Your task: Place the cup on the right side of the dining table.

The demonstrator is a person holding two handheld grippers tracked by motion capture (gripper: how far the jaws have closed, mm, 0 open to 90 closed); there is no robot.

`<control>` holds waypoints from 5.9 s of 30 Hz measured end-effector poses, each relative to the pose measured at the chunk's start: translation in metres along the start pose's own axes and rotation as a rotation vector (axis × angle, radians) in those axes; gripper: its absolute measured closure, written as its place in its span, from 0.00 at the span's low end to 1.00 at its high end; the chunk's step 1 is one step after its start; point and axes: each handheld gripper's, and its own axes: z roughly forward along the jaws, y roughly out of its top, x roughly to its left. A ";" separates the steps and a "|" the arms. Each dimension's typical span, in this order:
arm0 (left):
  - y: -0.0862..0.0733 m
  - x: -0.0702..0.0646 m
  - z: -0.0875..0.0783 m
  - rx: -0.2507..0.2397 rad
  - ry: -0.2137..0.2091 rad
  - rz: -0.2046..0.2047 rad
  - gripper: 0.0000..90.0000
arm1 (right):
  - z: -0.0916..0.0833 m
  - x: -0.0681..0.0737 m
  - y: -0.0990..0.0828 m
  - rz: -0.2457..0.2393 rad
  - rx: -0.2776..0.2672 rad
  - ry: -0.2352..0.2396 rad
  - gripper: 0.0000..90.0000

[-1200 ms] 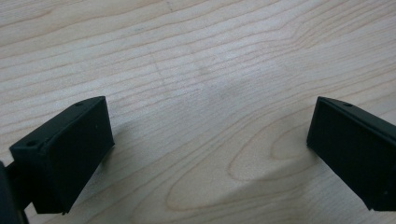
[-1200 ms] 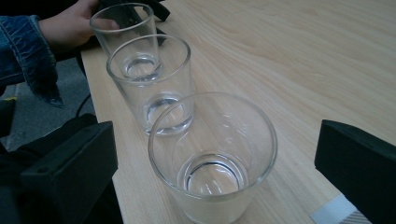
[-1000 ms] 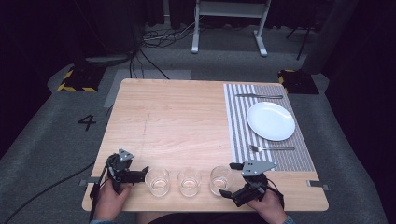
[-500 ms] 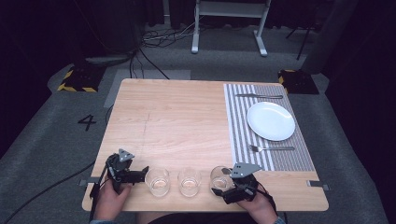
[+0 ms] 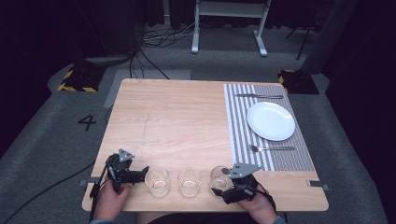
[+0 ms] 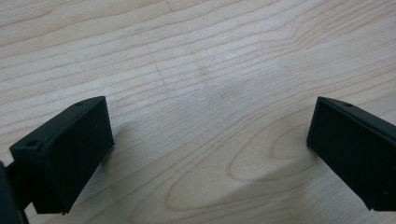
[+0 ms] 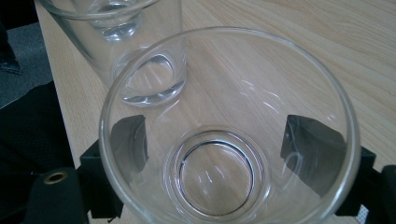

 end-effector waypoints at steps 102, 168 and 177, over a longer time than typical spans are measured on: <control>0.000 0.000 0.000 -0.005 0.028 -0.036 0.01 | 0.010 -0.270 0.167 0.248 0.019 -0.409 0.23; 0.000 0.001 0.000 -0.004 0.029 -0.035 0.01 | 0.044 -0.303 0.115 0.401 0.126 -0.476 0.03; 0.000 0.001 0.000 -0.004 0.029 -0.035 0.01 | 0.005 -0.284 0.125 0.358 0.070 -0.440 0.03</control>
